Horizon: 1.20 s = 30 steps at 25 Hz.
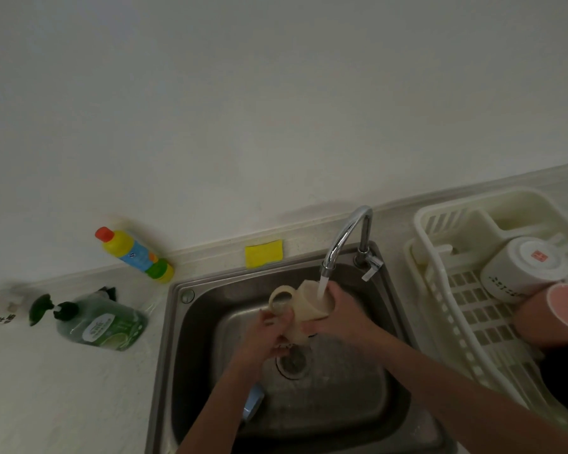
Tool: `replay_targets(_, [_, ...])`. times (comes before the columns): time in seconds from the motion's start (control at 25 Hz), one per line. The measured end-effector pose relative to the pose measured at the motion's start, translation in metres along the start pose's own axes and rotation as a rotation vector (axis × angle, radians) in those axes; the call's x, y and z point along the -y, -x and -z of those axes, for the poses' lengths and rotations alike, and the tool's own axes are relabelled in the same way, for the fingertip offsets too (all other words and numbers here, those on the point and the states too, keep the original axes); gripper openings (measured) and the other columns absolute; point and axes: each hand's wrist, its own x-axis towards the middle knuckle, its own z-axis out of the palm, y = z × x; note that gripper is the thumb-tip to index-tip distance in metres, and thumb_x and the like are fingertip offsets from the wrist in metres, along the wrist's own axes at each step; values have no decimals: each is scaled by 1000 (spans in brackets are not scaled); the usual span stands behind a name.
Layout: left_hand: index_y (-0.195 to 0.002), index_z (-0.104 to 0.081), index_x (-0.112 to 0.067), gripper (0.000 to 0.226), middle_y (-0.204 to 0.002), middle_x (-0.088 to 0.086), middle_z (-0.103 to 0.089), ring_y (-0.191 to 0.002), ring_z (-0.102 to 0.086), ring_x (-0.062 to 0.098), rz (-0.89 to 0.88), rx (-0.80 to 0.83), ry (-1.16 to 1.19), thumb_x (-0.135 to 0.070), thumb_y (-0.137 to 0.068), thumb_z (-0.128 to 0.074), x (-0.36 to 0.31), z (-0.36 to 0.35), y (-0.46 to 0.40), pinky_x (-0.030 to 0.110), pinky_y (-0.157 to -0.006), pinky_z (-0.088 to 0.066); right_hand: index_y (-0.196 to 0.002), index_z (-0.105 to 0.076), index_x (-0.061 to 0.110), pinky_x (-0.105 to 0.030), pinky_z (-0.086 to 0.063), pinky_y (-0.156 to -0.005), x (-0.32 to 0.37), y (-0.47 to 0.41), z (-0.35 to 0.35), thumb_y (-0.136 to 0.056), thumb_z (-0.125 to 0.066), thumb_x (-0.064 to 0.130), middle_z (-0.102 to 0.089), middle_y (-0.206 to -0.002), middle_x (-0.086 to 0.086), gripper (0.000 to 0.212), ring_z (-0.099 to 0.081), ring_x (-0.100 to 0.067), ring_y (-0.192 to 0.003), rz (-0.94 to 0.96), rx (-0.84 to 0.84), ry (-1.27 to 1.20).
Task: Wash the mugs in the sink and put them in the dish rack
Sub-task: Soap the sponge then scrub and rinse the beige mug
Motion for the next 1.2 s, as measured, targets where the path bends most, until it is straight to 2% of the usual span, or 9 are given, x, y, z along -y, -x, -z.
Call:
replay_targets(0.12, [-110, -58, -15, 27, -104, 5, -70, -86, -72, 19, -212, 2, -307, -30, -91, -69, -10, 14, -2, 23, -63, -55, -132, -41, 37, -27, -49, -93, 8, -5, 11, -49, -91, 48, -54, -122, 18, 97, -56, -4, -110, 125, 73, 227])
replay_targets(0.2, [-106, -60, -8, 24, -95, 13, -72, -86, -73, 28, -173, 133, -238, -29, -94, -64, -19, 12, -3, 32, -70, -56, -129, -40, 42, -27, -47, -97, 11, -5, 19, -46, -88, 53, -52, -123, 22, 97, -54, -2, -113, 163, 107, 308])
replay_targets(0.32, [-107, -66, -8, 26, -85, 11, -70, -90, -71, 35, -72, 244, -191, -30, -97, -59, -22, 4, -10, 40, -82, -55, -134, -44, 34, -27, -46, -100, 12, -6, 36, -46, -87, 54, -51, -128, 18, 99, -53, -3, -115, 203, 133, 404])
replay_targets(0.48, [-106, -66, -2, 33, -93, 15, -64, -105, -64, 45, -98, 415, -170, -32, -97, -59, -19, -9, -23, 49, -99, -52, -140, -41, 27, -17, -38, -99, 11, 3, 63, -53, -92, 32, -47, -131, 18, 101, -48, -2, -119, 239, 153, 450])
replay_targets(0.6, [-93, -58, 11, 46, -86, 19, -54, -84, -55, 35, -174, 490, -93, -34, -91, -67, -22, -24, -28, 54, -100, -50, -141, -34, 37, -27, -44, -103, -1, 13, 74, -52, -92, 34, -50, -135, 17, 106, -51, -3, -121, 178, 97, 362])
replay_targets(0.68, [-77, -56, 2, 33, -67, 11, -46, -68, -47, 23, -214, 493, -65, -26, -95, -62, -24, -29, -29, 53, -100, -50, -142, -36, 33, -32, -45, -106, -10, 18, 75, -57, -93, 28, -53, -135, 15, 102, -52, -2, -123, 129, 41, 219])
replay_targets(0.88, [-68, -53, -4, 33, -55, 4, -40, -54, -43, 13, -297, 460, -103, -11, -100, -50, -28, -11, -22, 46, -90, -55, -132, -47, 34, -22, -50, -96, -13, 21, 51, -66, -88, 4, -62, -127, 13, 83, -58, -3, -120, 71, 5, -9])
replay_targets(1.04, [-67, -57, -7, 35, -57, 0, -47, -57, -47, 12, -333, 377, -215, -13, -101, -50, -21, 19, -21, 25, -69, -53, -132, -50, 29, -25, -51, -98, -6, 6, 17, -66, -89, 7, -65, -124, 8, 79, -60, -7, -118, 101, 14, -28])
replay_targets(1.2, [-96, -64, 1, 14, -67, 3, -61, -61, -57, 13, -360, 300, -368, -9, -98, -56, -16, 36, -36, 25, -59, -46, -129, -51, 34, -28, -54, -95, -3, -6, 1, -63, -89, 16, -66, -122, 6, 78, -63, -9, -115, 104, -18, -16])
